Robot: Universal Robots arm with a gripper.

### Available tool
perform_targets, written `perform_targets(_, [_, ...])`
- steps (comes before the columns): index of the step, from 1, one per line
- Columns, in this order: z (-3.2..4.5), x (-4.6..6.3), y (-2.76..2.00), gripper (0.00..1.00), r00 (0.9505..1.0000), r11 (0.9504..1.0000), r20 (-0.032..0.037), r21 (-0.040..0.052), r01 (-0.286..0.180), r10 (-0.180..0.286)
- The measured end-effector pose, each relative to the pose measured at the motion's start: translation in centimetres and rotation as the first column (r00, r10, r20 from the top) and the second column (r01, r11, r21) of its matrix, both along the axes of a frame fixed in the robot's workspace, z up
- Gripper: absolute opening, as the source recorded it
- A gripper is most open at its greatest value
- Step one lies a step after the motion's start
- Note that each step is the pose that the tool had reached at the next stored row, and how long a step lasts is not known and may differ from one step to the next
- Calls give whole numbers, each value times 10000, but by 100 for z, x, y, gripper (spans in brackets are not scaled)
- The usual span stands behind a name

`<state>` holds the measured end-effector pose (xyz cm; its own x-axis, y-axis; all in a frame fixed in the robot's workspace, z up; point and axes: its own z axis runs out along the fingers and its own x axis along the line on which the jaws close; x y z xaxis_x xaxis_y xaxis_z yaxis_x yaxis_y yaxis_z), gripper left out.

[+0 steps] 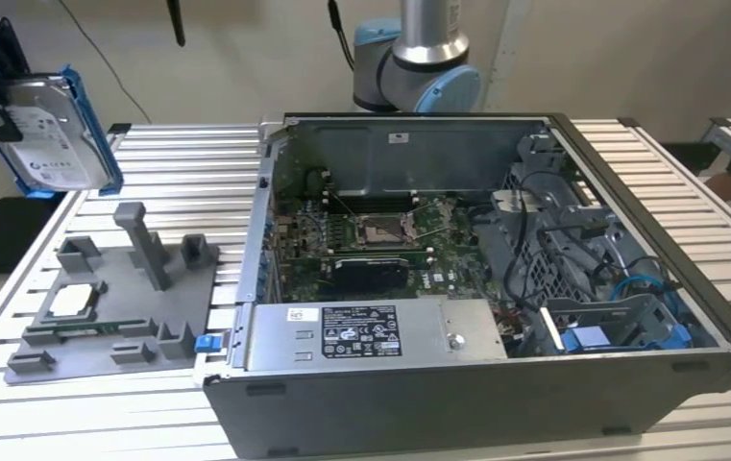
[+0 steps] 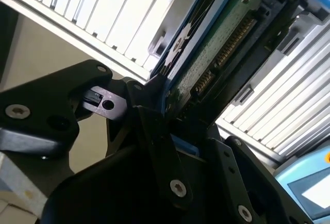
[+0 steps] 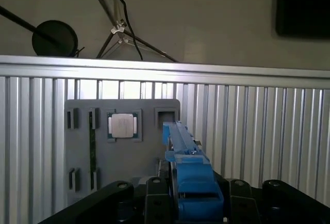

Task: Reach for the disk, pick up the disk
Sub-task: 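Pick up the disk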

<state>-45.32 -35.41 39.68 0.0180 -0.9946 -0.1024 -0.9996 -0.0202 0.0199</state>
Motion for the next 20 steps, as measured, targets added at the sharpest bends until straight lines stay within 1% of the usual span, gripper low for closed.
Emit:
perform_targets(3, [44, 0, 0, 0, 10000, 10000, -2, -1, -1, 1])
perform_targets(9, [155, 0, -4, 0, 10000, 10000, 3, -1, 0, 0])
perform_targets(14, [261, 0, -5, 0, 10000, 10000, 30, 0, 0, 0])
perform_targets(18, [340, 1, -5, 0, 10000, 10000, 74, 0, -1, 1])
perform_targets(20, [394, 0, -5, 0, 10000, 10000, 75, -1, 0, 0])
